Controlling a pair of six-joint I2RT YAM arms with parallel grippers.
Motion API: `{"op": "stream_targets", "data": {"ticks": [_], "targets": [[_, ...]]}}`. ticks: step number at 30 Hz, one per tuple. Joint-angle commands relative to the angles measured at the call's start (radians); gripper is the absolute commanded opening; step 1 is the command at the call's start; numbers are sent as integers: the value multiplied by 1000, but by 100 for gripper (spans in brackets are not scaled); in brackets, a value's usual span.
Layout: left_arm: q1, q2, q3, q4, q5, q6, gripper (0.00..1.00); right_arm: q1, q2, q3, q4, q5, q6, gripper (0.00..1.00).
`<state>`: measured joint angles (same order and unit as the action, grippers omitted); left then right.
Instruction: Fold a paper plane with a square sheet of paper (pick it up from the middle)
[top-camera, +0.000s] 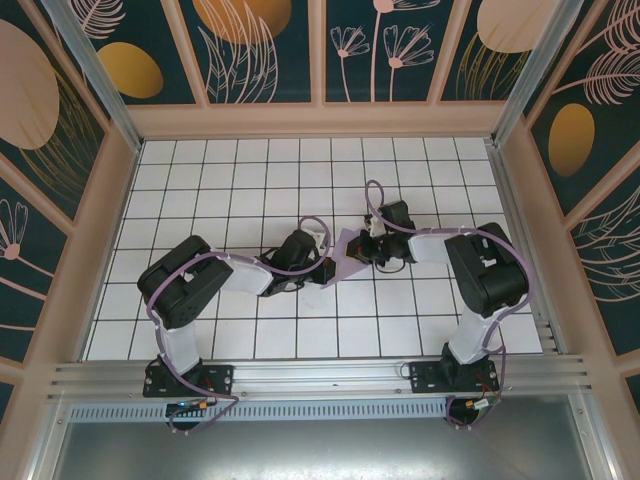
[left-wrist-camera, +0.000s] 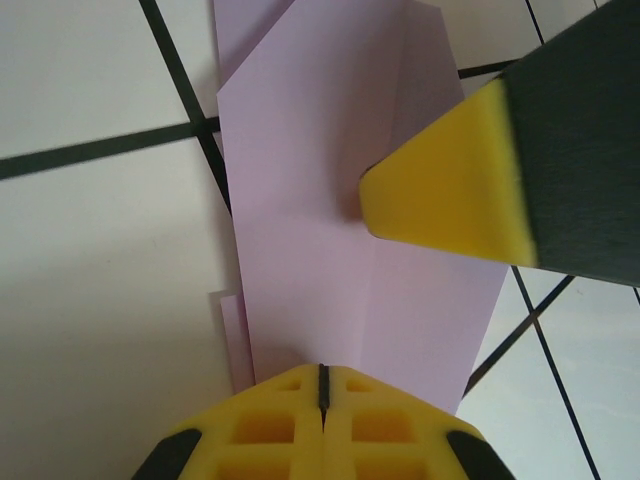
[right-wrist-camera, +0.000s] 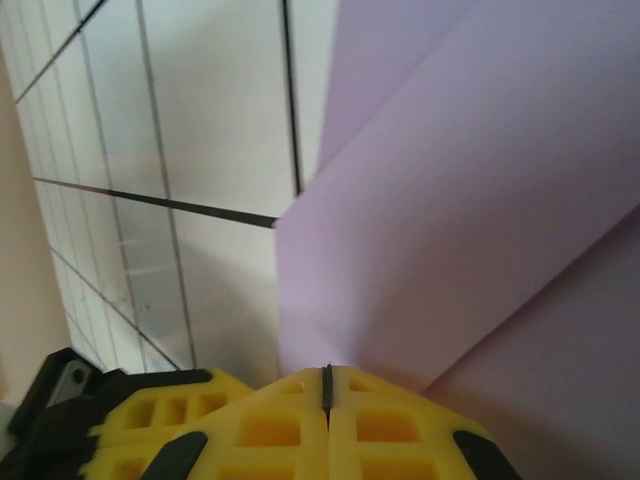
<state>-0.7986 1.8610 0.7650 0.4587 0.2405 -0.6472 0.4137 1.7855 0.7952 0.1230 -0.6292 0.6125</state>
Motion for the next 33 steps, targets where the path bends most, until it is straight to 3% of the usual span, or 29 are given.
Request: {"op": "stream_targets", "data": {"ticks": [1, 5, 10, 16, 33], "targets": [[-6, -25, -1, -142, 55, -21, 0, 3, 36, 26, -61, 59, -4, 0], [-5, -90, 32, -146, 45, -44, 0, -9, 73, 40, -109, 96, -12, 0], [-5, -182, 37, -141, -6, -110, 11, -10, 96, 55, -153, 131, -22, 0], [-24, -218, -38, -30, -13, -252, 16, -10, 111, 65, -180, 149, -25, 0], [-65, -71, -30, -38, 10, -383, 18, -8, 123, 56, -201, 163, -25, 0]]}}
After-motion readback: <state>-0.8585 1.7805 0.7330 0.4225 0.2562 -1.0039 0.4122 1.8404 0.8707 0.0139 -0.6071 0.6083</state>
